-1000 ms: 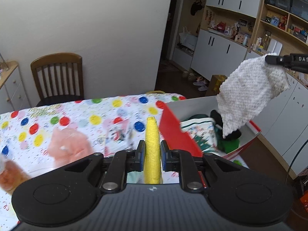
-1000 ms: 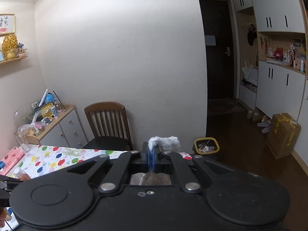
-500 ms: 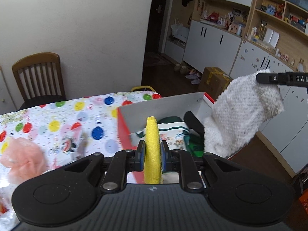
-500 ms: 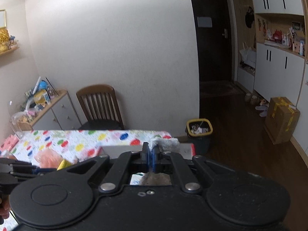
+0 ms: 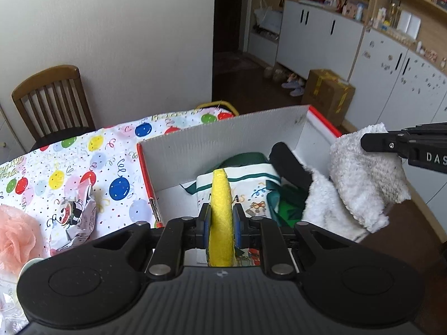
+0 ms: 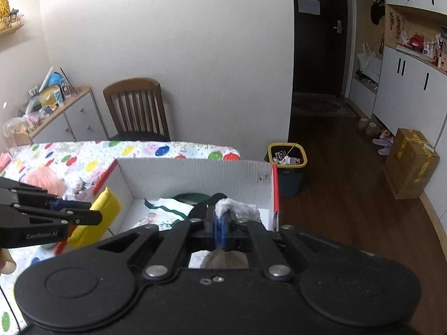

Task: Organize soft objects
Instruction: 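Lower the towel with the right tool while the left tool lowers the sponge, opening both in the box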

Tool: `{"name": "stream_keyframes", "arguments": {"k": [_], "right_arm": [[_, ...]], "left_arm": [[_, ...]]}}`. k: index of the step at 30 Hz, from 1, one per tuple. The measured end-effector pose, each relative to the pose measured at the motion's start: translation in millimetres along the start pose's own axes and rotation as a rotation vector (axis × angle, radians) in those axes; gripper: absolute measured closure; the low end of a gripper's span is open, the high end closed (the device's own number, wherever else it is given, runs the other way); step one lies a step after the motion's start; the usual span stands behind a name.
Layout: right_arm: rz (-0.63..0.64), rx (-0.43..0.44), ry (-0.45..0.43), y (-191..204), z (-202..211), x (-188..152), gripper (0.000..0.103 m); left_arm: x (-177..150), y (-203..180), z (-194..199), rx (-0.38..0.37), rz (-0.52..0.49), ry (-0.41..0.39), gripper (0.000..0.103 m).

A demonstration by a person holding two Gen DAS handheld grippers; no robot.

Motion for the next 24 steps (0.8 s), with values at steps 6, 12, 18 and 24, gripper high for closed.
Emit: {"name": "stream_keyframes", "arguments": {"k": [6,12,18,24], "right_arm": [[-0.025,0.009,0.068,-2.6,-28.2,-16.1,0.100],[-0.051,0.026,0.125,-3.4,-38.7,-33.0,0.092],[-0.062,0.054,0.154,-8.8,-34.1,-38.1,0.079],[-0.040,0.051,0.148,-14.5,-21.3,-37.3,0.064]], "left_arm": [[1.5,2.3,-24.7,0.033,-0.011,0.052,0.087],[-1.6,2.3,-43.3,0.055,-0.023,0.100,0.087],[-5.6,-0.3,-51.0,0.053,-0.010,0.123,0.087],[-7.3,-1.7,-49.3,0.034,0.026,0.116,0.084]]}}
Point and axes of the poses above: each gripper's, at about its wrist camera, not at the fingertips, and z roughly against the way its jaws point, y to its left, x to its top, the point moved 8 cm from there along -z, roughly the way its jaws point, and after that the axes turned 8 degrees about -x, right-handed, at the moved point
